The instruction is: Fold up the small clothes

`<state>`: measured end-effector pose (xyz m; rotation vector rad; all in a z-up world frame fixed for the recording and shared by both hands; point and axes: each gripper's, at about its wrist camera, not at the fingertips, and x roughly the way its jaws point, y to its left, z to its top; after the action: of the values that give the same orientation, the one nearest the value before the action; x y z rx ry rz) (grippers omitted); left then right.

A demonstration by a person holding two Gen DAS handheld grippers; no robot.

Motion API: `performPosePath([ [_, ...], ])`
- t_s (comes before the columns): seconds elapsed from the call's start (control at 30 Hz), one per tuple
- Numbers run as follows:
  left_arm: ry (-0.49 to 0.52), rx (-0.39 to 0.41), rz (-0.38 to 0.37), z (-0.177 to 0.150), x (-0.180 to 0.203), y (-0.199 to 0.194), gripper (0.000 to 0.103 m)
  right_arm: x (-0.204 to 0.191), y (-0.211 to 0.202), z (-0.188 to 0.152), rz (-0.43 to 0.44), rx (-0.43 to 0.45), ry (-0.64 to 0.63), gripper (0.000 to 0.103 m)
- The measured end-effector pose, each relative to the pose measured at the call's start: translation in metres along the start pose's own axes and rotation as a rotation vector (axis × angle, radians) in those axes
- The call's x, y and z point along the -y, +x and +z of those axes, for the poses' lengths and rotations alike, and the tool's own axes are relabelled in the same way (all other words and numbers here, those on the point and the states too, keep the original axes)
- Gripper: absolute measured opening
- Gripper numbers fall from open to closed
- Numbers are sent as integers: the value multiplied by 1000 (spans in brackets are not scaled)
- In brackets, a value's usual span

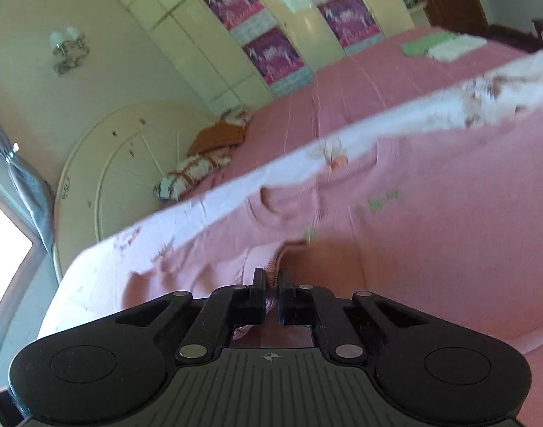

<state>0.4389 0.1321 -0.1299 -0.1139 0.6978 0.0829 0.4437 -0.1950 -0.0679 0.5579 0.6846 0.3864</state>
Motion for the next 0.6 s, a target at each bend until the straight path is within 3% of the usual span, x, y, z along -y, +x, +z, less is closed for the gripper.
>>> performPosePath([
  [0.07, 8, 3, -4, -1, -2, 0, 58, 5, -32, 14, -6, 111, -12, 5],
  [0.1, 9, 8, -6, -2, -3, 0, 56, 9, -38, 19, -41, 119, -35, 5],
  [0.23, -17, 60, -21, -1, -4, -6, 39, 36, -31, 14, -113, 3, -31, 5],
  [0.3, -11, 76, -20, 2, -3, -6, 37, 42, -33, 6, -131, -6, -47, 5],
  [0.4, -30, 36, -30, 8, -4, 3, 22, 49, -33, -3, -137, -15, -32, 5],
  [0.6, -135, 38, -62, 12, -20, 8, 15, 44, -43, -4, -129, -4, -47, 5],
])
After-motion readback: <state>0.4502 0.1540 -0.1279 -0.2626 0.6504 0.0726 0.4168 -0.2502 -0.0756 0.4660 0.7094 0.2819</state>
